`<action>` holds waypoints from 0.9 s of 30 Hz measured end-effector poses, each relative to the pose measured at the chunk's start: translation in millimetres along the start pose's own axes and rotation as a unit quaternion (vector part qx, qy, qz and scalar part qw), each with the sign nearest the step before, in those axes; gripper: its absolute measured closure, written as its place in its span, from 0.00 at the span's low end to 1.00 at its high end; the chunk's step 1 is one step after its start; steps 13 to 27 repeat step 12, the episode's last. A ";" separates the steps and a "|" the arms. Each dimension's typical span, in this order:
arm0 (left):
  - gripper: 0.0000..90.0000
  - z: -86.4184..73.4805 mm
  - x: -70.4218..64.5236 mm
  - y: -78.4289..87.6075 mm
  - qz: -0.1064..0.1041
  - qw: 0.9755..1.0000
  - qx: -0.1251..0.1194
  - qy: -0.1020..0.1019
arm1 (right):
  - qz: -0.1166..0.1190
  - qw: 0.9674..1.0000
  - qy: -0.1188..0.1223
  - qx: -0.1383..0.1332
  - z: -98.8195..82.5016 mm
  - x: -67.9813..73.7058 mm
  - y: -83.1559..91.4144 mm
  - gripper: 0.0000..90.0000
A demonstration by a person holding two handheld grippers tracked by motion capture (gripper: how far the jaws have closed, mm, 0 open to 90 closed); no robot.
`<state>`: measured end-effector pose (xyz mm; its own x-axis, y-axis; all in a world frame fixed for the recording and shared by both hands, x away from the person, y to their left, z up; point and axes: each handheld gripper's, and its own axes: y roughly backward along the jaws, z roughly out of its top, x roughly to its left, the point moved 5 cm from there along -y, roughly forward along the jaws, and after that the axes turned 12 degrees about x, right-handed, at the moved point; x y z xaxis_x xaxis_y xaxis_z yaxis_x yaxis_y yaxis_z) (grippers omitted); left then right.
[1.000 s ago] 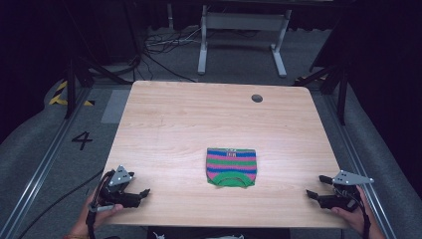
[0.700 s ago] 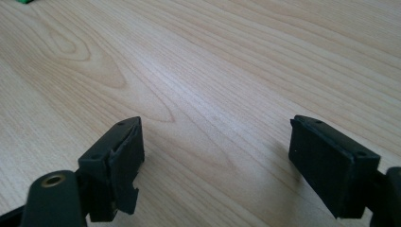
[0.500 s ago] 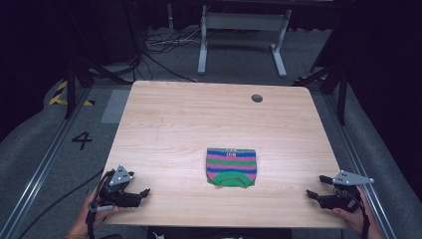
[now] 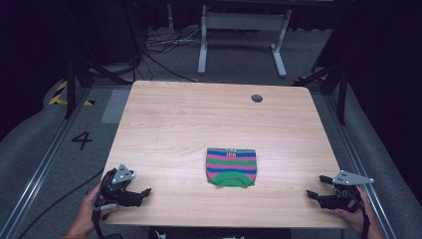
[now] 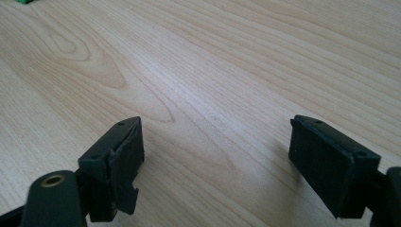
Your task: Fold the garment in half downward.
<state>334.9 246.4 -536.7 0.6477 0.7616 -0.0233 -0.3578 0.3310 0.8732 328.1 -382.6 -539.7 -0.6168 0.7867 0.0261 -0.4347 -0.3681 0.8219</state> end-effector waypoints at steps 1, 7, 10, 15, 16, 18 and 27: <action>0.08 0.4 0.2 -0.3 0.001 1.000 0.001 0.000 | 0.000 1.000 0.000 0.000 0.0 0.0 0.0 0.21; 0.02 3.0 -0.2 -3.2 0.004 1.000 0.008 0.008 | -0.002 1.000 -0.002 0.000 0.0 -0.4 0.0 0.21; 0.00 4.2 -0.8 -4.1 0.005 1.000 0.011 0.013 | -0.002 1.000 -0.003 0.001 0.1 -0.7 0.0 0.21; 0.00 5.0 -1.7 -4.6 0.009 1.000 0.011 0.021 | -0.002 1.000 -0.003 0.000 0.1 -0.8 -0.1 0.21; 0.00 5.0 -1.7 -4.6 0.009 1.000 0.011 0.021 | -0.002 1.000 -0.003 0.000 0.1 -0.8 -0.1 0.21; 0.00 5.0 -1.7 -4.6 0.009 1.000 0.011 0.021 | -0.002 1.000 -0.003 0.000 0.1 -0.8 -0.1 0.21; 0.00 5.0 -1.7 -4.6 0.009 1.000 0.011 0.021 | -0.002 1.000 -0.003 0.000 0.1 -0.8 -0.1 0.21</action>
